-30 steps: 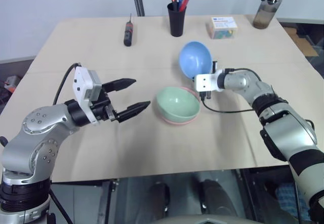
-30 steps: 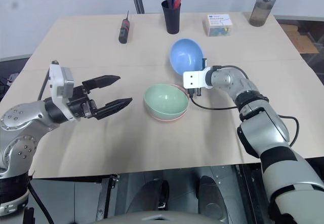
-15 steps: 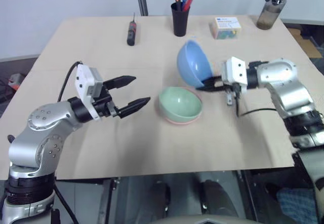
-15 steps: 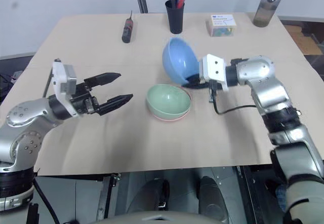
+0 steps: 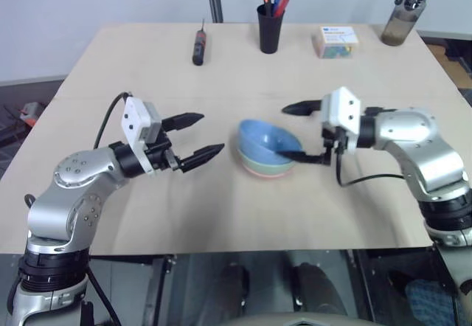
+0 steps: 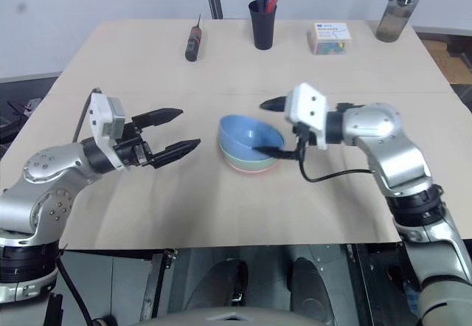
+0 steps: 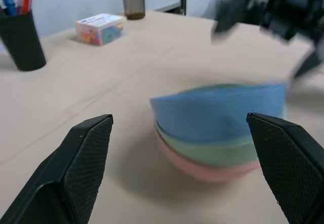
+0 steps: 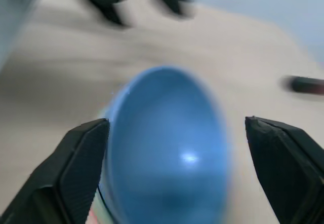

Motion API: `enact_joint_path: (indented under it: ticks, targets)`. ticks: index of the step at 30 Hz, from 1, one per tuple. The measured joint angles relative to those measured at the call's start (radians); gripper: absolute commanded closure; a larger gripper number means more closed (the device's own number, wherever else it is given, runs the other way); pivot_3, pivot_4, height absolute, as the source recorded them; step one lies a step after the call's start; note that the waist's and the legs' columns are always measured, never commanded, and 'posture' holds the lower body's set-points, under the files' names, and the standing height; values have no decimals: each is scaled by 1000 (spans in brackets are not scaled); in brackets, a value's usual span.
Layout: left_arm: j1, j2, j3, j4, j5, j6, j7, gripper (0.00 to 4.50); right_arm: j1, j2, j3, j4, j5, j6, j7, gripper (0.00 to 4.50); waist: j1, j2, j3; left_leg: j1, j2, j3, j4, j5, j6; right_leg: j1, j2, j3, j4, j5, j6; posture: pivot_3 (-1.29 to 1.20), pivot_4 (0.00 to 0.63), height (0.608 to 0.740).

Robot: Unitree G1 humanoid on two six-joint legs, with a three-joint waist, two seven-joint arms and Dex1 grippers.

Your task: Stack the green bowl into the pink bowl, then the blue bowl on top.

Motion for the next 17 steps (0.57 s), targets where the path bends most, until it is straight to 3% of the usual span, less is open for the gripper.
enact_joint_path:
  ticks: [8,11,17]
  targets:
    - [132,68,89,16,-64,27,-108,0,467,-176,-406,-172,162,205,-32,127,7,0,0,4,1,1,-1,-1,2,6,0,0,-2,0,0,0,150,740]
    - [123,74,103,51,-36,7,-99,0,552,-178,-477,-194,160,184,-47,127,5,0,0,13,2,2,-3,-3,6,13,2,1,-3,0,0,0,150,740]
    - [132,103,119,102,-12,-12,-149,0,634,-175,-529,-243,195,183,-66,127,4,0,0,17,2,3,-4,-4,6,17,2,2,-5,0,0,0,150,740]
